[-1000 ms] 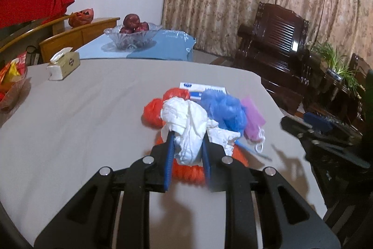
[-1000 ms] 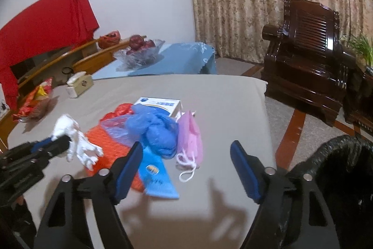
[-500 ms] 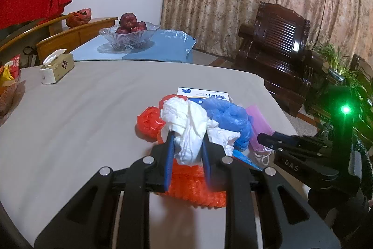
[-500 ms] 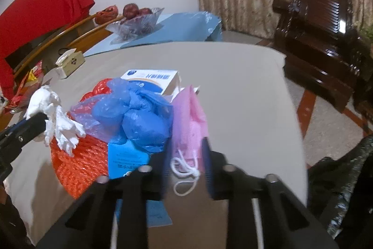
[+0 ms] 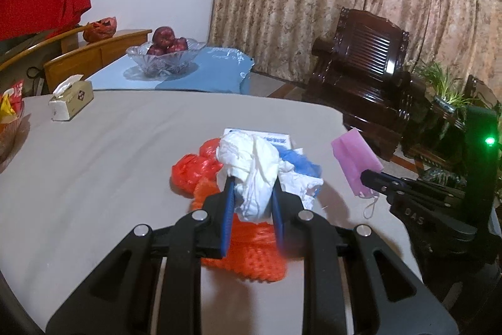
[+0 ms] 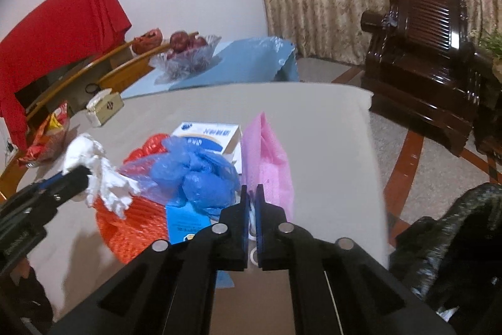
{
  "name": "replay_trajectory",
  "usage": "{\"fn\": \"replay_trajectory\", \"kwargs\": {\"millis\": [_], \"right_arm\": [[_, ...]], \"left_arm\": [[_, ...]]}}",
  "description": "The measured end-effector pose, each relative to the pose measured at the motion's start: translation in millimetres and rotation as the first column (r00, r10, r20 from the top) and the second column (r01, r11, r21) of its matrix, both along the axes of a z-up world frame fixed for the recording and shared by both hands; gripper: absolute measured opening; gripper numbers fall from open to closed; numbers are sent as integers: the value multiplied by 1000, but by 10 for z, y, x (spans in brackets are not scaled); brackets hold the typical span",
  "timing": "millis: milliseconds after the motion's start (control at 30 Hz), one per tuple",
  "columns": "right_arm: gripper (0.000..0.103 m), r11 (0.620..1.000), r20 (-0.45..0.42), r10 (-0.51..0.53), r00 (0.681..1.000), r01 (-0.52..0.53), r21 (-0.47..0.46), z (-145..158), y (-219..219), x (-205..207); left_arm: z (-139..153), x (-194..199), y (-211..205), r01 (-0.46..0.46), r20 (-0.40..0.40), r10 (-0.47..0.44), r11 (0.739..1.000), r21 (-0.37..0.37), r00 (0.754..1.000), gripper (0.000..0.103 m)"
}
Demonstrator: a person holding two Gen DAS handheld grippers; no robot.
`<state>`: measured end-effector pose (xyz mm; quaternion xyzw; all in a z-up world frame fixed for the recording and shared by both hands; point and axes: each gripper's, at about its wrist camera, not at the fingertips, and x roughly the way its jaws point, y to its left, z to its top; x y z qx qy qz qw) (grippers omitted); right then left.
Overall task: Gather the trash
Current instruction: 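Grasp the white plastic bag with the left gripper while the right gripper grasps the pink mask, then carry the bag with the left gripper while the right gripper carries the mask over the bin, open both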
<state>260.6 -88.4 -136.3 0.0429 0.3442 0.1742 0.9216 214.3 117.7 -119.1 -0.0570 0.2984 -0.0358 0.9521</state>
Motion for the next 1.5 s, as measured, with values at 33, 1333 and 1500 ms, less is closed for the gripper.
{"fn": "replay_trajectory", "kwargs": {"millis": [33, 1333, 1500], "right_arm": [[4, 1000, 7, -3, 1000, 3, 6, 39, -31, -36], [4, 919, 85, -388, 918, 392, -33, 477, -2181, -1742], [4, 904, 59, -423, 904, 426, -39, 359, -2373, -1834]], "left_arm": [[22, -15, -29, 5, 4, -5, 1000, 1, 1000, 20], [178, -505, -2323, 451, 41, -450, 892, -34, 892, 20], [31, -484, -2585, 487, 13, -487, 872, -47, 874, 20]]}}
